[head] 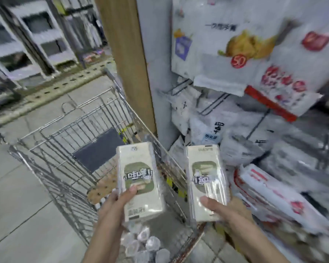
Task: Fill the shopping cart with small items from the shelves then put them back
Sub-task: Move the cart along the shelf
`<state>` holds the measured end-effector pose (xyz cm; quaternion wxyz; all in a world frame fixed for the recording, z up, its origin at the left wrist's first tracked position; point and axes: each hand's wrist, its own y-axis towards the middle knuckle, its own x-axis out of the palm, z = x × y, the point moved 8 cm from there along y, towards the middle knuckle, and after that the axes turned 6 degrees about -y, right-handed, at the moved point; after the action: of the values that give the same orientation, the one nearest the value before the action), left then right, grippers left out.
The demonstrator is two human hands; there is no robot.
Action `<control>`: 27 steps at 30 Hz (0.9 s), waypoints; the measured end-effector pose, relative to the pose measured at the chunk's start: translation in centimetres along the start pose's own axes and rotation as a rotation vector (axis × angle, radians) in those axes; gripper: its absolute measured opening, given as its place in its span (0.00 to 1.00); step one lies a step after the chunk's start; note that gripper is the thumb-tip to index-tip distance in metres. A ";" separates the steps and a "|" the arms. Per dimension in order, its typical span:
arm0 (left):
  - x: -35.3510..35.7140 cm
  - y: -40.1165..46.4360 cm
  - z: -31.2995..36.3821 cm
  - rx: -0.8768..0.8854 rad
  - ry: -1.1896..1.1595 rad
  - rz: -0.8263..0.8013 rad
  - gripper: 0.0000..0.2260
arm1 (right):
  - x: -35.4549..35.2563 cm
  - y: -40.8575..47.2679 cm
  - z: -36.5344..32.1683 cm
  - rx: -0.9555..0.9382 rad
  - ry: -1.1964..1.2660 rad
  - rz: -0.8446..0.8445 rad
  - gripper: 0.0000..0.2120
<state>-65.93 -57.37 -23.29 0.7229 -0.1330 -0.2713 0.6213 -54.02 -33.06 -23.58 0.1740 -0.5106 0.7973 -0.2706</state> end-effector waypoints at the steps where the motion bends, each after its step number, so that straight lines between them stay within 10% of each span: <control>1: 1.9 -0.7 0.3 -0.011 0.005 -0.035 0.53 | -1.7 -1.8 -0.6 -0.027 0.035 0.035 0.36; 14: 30.7 -21.6 -9.6 -0.197 0.239 -0.773 0.34 | -30.4 -32.0 13.4 -0.007 0.165 0.699 0.51; 19: 37.4 -33.0 -17.3 -0.243 0.367 -0.978 0.46 | -35.8 -44.4 20.3 -0.110 0.357 0.911 0.42; 27: 43.4 -48.0 -26.8 -0.275 0.536 -1.190 0.26 | -40.1 -58.6 29.0 -0.179 0.556 1.207 0.39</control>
<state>-7.88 -20.64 -9.94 0.9613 -0.2015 -0.1864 0.0217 20.97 -23.47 -10.87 0.0400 0.1013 0.9776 -0.1803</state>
